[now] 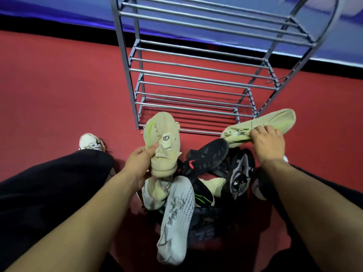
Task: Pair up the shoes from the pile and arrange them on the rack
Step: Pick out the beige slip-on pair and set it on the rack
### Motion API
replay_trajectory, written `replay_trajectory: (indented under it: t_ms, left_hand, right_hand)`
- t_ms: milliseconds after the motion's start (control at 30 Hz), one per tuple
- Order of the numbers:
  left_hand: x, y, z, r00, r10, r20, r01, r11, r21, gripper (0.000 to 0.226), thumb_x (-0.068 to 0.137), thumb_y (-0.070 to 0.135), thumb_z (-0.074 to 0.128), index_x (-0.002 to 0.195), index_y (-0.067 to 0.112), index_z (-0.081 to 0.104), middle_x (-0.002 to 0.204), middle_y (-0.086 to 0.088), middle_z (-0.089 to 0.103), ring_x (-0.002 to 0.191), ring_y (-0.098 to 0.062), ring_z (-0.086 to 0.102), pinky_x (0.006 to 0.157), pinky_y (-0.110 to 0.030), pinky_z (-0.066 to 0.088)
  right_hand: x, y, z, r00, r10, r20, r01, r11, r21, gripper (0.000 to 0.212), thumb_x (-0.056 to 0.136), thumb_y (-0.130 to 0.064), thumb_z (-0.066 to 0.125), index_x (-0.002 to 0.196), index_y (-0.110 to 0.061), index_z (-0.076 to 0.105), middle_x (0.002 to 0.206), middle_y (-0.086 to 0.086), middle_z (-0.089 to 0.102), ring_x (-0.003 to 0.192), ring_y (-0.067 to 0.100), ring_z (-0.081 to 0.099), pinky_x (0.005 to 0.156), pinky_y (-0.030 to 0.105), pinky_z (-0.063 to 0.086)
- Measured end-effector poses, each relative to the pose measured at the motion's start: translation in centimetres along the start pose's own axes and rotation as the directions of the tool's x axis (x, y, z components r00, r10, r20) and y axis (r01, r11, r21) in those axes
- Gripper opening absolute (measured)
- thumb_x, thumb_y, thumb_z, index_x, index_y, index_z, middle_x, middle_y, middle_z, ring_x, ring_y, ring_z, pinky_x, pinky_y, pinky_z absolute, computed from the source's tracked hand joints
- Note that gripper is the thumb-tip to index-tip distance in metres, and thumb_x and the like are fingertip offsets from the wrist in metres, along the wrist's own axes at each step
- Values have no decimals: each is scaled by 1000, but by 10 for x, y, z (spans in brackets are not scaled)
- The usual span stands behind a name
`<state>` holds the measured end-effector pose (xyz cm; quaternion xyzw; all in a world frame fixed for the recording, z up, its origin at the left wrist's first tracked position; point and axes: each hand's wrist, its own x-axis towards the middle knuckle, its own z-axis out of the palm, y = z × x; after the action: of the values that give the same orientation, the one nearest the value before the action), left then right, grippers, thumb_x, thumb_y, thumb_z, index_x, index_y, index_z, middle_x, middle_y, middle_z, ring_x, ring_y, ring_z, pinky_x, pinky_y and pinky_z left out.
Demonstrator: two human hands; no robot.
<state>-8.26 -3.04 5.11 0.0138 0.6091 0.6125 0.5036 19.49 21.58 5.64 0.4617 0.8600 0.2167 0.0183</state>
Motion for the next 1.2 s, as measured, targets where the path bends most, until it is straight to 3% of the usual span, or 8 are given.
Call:
replay_trajectory:
  t_ms: [200,333,567,667,733,900,1033,1200]
  left_hand:
    - [-3,6,7,1000,21,23,-21,1000,5,16,86,35,68,88,20,61,89,-3,72,78,-20,65,64,-32,54]
    - [-3,7,13,998,37,52,-37,999,4,16,86,36,67,87,21,63,89,-2,74,78,-19,68,64,-31,54]
    - [2,1,2,1000,20,-9,-20,1000,22,17,86,36,67,91,21,62,93,-3,74,77,-18,69,62,-31,54]
    - [3,-6,-3,999,-11,-37,13,999,45,16,88,37,66,90,22,61,93,-2,73,74,-17,68,59,-30,54]
    - [5,-13,-5,999,-35,-31,37,997,61,19,88,40,65,92,22,61,97,-3,72,75,-18,67,62,-30,55]
    - [2,-15,-1,994,-100,-34,102,992,70,39,86,52,62,106,18,62,92,-2,72,75,-19,67,47,-27,55]
    - [1,-14,6,992,-129,15,127,988,92,41,85,56,60,103,21,68,90,1,72,74,-17,67,53,-27,56]
    - [1,-13,8,987,-159,14,158,986,42,26,79,44,62,95,24,67,80,4,64,71,-13,61,70,-30,52]
  right_hand:
    - [-2,39,-11,988,-13,-154,42,982,182,11,85,-14,66,90,-12,56,94,11,60,90,33,55,63,37,44]
    - [-8,16,-21,960,-230,-158,271,902,335,20,86,-25,67,89,-16,50,96,6,58,94,30,57,57,32,44]
    - [-45,-75,-5,669,-722,-173,740,627,244,15,71,-14,71,84,-17,66,102,4,67,94,28,63,76,35,55]
    - [-80,-111,15,846,-532,35,487,798,356,23,66,-19,78,88,-19,71,112,6,61,98,31,59,72,38,54]
    - [-106,-130,26,923,-259,284,81,853,516,23,84,-20,64,107,-25,69,117,3,52,104,28,53,77,37,51]
    - [-125,-153,39,729,64,682,-656,351,668,23,89,-25,54,110,-17,47,100,12,63,85,32,65,77,46,57]
    - [-120,-142,18,339,-246,908,-940,-55,337,27,91,-32,54,109,-14,60,109,7,65,96,25,64,77,43,58]
    - [-118,-125,13,371,-419,829,-926,-101,364,29,87,-12,65,110,-24,53,108,3,66,93,22,64,83,40,53]
